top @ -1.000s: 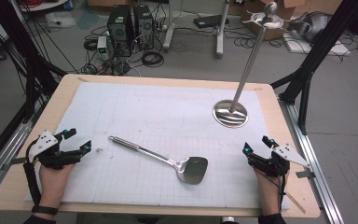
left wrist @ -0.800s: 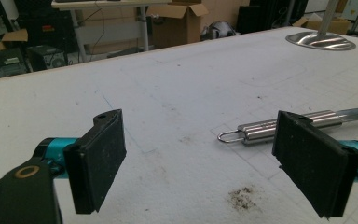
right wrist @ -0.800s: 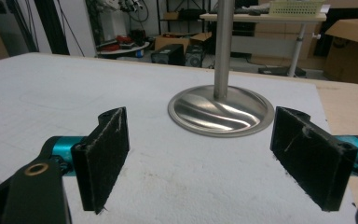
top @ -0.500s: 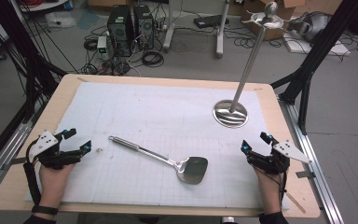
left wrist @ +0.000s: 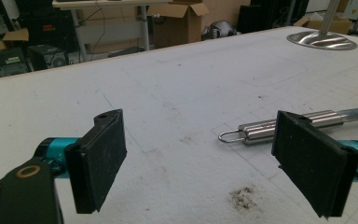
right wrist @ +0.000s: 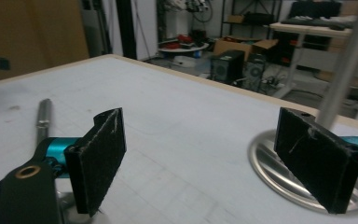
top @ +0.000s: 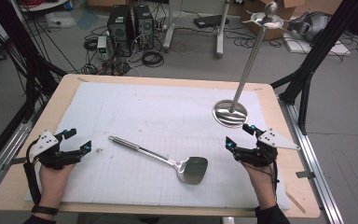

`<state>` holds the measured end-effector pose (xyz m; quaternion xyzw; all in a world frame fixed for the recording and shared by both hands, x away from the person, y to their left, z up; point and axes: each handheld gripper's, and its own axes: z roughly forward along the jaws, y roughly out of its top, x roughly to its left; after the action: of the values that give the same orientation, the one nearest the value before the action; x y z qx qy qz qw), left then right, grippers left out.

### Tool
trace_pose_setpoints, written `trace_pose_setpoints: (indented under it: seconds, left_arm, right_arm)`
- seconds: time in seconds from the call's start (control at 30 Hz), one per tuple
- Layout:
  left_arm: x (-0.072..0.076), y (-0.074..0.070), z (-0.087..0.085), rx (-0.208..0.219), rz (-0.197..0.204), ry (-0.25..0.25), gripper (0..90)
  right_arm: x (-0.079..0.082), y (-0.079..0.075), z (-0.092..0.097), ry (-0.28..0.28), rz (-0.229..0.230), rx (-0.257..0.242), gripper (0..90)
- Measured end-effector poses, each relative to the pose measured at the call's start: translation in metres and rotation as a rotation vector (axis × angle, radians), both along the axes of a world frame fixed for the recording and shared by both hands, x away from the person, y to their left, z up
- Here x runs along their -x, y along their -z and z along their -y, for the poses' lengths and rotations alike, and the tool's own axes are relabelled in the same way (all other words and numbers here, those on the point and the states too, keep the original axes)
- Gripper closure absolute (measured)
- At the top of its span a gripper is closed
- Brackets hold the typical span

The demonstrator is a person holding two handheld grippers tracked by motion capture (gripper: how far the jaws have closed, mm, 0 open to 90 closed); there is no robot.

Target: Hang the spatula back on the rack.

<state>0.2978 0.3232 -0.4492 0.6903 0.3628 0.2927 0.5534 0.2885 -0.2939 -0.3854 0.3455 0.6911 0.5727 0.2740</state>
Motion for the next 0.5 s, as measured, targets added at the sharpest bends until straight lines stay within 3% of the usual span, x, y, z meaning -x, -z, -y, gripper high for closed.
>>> trace_pose_setpoints:
  seconds: [0.13,0.5]
  left_arm:
    - [0.0,0.0,0.0,0.001,0.001,0.0,18.1]
    - [0.0,0.0,0.0,-0.004,0.0,0.0,18.4]
  right_arm:
    - [-0.003,-0.01,-0.018,-0.059,0.014,0.014,15.9]
    - [-0.016,-0.019,-0.062,-0.189,-0.041,0.068,16.0]
